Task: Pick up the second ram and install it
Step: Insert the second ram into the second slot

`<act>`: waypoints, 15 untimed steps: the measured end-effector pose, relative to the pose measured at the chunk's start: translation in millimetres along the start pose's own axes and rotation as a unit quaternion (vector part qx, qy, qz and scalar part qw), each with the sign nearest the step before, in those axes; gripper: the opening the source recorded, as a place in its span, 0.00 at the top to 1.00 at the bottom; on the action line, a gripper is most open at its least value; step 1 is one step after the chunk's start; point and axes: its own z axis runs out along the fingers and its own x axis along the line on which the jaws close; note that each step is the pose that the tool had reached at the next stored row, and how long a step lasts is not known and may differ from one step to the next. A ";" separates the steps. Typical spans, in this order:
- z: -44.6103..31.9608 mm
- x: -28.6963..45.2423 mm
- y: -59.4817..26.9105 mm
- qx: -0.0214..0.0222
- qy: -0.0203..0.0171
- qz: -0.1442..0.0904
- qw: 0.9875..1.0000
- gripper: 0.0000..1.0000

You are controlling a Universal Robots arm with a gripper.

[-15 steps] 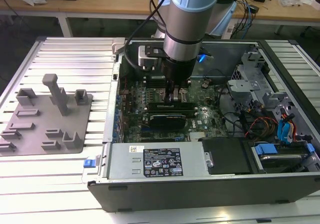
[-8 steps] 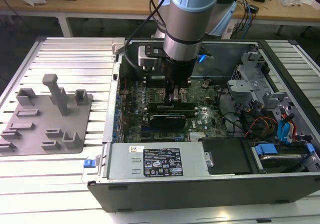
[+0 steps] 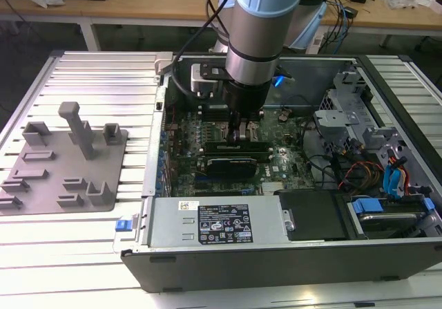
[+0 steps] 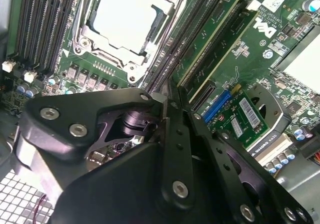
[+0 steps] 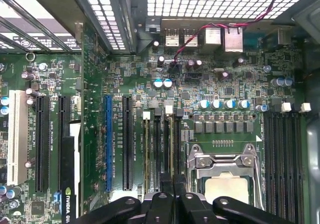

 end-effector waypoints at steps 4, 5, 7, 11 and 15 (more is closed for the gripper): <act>1.4 0.2 -0.1 0.000 0.000 0.000 1.000 0.91; 1.4 0.2 -0.1 0.000 0.000 0.000 1.000 0.91; 1.5 0.1 -0.1 0.000 0.000 0.000 1.000 0.91; 1.4 0.1 -1.7 0.000 0.000 0.000 1.000 0.91; 2.2 0.2 -2.1 0.000 0.000 -0.004 1.000 0.91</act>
